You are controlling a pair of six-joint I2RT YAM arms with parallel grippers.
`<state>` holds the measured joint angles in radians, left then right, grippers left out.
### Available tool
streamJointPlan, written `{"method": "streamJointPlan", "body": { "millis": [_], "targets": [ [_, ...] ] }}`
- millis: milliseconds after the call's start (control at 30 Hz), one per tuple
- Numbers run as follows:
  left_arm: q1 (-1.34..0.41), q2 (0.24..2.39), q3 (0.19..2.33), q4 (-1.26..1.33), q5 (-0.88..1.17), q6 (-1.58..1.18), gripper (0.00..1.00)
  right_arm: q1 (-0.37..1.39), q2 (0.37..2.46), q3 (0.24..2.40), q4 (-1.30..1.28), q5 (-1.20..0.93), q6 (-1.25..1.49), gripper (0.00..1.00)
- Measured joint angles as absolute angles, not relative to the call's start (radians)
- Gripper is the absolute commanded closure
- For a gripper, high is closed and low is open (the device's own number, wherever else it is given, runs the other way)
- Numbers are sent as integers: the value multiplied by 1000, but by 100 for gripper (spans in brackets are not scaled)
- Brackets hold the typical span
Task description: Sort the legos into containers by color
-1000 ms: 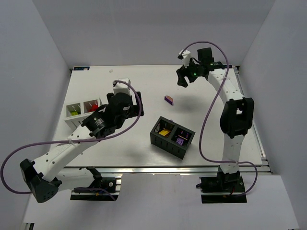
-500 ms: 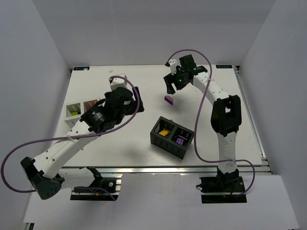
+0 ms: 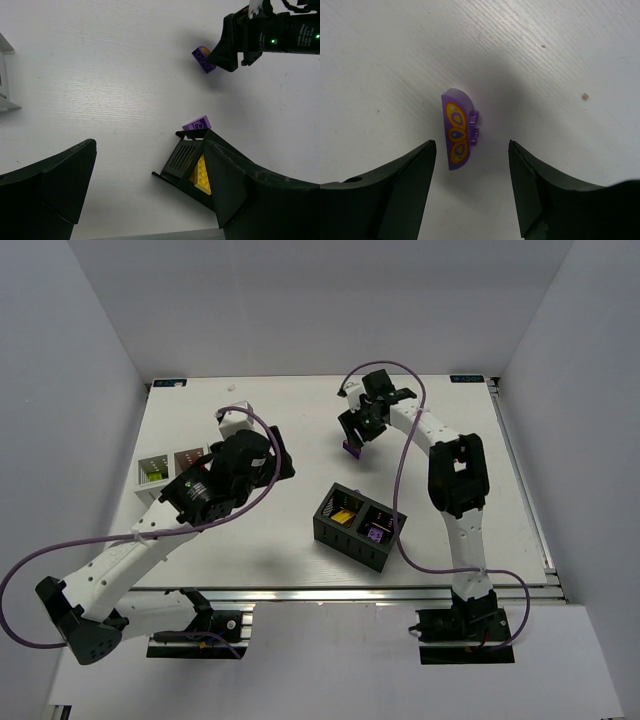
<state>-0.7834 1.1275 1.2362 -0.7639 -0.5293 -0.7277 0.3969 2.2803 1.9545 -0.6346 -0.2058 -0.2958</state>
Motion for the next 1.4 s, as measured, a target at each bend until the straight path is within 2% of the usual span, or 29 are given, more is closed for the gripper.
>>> {"method": "streamJointPlan", "body": {
  "millis": [200, 400, 500, 533, 567, 600, 633, 867, 1167, 1267, 1400],
  "targets": [
    [-783, 1092, 1233, -791, -540, -747, 2, 422, 2305, 1954, -634, -206, -297, 36],
    [-783, 1058, 1223, -805, -544, -770, 2, 447, 2336, 1955, -627, -143, -298, 50],
    [-783, 1056, 1219, -809, -543, -780, 2, 453, 2344, 1954, -626, -113, -301, 66],
    [-783, 1056, 1217, -809, -543, -783, 2, 454, 2345, 1954, -625, -109, -301, 77],
    [-783, 1056, 1216, -809, -543, -785, 2, 454, 2345, 1954, -624, -106, -300, 83],
    [-783, 1056, 1216, -809, -543, -787, 2, 453, 2345, 1954, -620, -105, -299, 83],
    [-783, 1055, 1214, -807, -543, -791, 2, 451, 2345, 1954, -615, -104, -299, 100],
    [-783, 1032, 1182, -790, -535, -794, 2, 424, 2271, 1908, -596, -220, -313, 100],
    [-783, 985, 1084, -721, -493, -793, 2, 315, 1646, 1636, -575, -635, -596, 100],
    [-783, 967, 1060, -709, -481, -786, 2, 305, 1517, 1562, -667, -772, -748, 100],
    [-783, 945, 1055, -696, -464, -767, 2, 308, 1500, 1502, -907, -906, -997, 100]
  ]
}}
